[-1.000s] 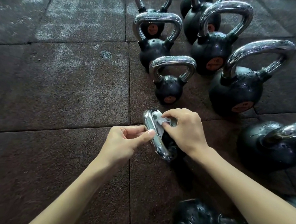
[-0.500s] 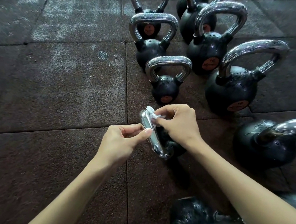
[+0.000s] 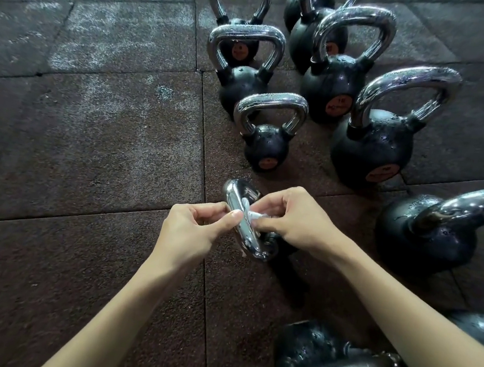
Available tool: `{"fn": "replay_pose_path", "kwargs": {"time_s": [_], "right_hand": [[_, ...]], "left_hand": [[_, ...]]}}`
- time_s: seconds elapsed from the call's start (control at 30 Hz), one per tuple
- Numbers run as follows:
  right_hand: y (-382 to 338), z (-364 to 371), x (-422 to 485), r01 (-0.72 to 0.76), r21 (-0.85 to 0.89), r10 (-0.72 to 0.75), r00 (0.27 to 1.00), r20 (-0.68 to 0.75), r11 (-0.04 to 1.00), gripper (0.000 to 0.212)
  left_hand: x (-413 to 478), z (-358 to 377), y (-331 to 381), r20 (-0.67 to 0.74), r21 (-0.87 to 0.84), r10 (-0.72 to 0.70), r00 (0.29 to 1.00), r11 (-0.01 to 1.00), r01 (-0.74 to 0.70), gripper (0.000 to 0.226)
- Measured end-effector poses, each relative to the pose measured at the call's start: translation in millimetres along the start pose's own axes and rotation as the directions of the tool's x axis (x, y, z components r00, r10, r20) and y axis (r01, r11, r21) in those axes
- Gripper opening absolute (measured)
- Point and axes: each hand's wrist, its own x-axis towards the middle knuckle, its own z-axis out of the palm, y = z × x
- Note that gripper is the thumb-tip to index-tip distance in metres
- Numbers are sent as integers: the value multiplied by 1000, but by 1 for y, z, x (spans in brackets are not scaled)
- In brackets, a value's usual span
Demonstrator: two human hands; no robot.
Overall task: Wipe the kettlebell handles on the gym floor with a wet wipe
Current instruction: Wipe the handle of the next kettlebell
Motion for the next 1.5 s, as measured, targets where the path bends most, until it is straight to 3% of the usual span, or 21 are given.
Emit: {"fn": "replay_pose_path", "kwargs": {"time_s": [0.2, 0.33, 0.5, 0.6, 0.73, 0.8, 0.97, 1.07, 1.13, 1.27, 1.4, 1.5], "right_hand": [[0, 0, 0, 12, -7, -11, 999, 35, 1000, 7], [3, -4, -6, -10, 35, 5, 989, 147, 999, 9], [1, -11, -1, 116, -289, -48, 971, 234, 950, 19], [0, -11, 1, 156, -373, -70, 970, 233, 914, 22], [2, -13, -2, 101, -176, -52, 964, 262, 979, 17], [5, -18, -2, 85, -124, -51, 966, 252, 989, 16], [6, -23, 3, 229, -451, -148, 967, 207, 863, 19], [3, -38, -2, 172, -450, -157, 985, 72, 876, 15], [6, -58, -7, 90, -407, -160, 977, -143, 909, 15], [8, -93, -28, -55, -273, -92, 861, -499, 960, 12], [-2, -105, -49, -76, -140, -29, 778, -628, 987, 12], [-10, -104, -62, -74, -125, -30, 737, -675, 989, 11]], "left_hand": [[1, 1, 4, -3, -12, 0, 1000, 1000, 0, 12], [2, -2, 3, -20, -25, -9, 1000, 1000, 8, 11], [2, -2, -1, -15, 29, -8, 1000, 1000, 9, 15], [0, -2, -5, -23, 71, 0, 1000, 997, 2, 20], [-2, -3, -6, -36, 62, 7, 999, 998, -4, 18], [-3, -4, -4, -29, 36, 5, 1000, 999, -4, 16], [-3, 0, -5, -44, 78, 31, 999, 997, -28, 15], [0, 10, -2, -56, 146, 101, 993, 985, -92, 50], [6, 17, 5, -66, 306, 191, 979, 938, -162, 81], [24, 32, 31, 92, 597, 308, 947, 744, -300, 53], [52, 45, 61, 352, 750, 263, 898, 495, -439, 57], [75, 53, 80, 595, 737, 220, 773, 235, -634, 58]]}}
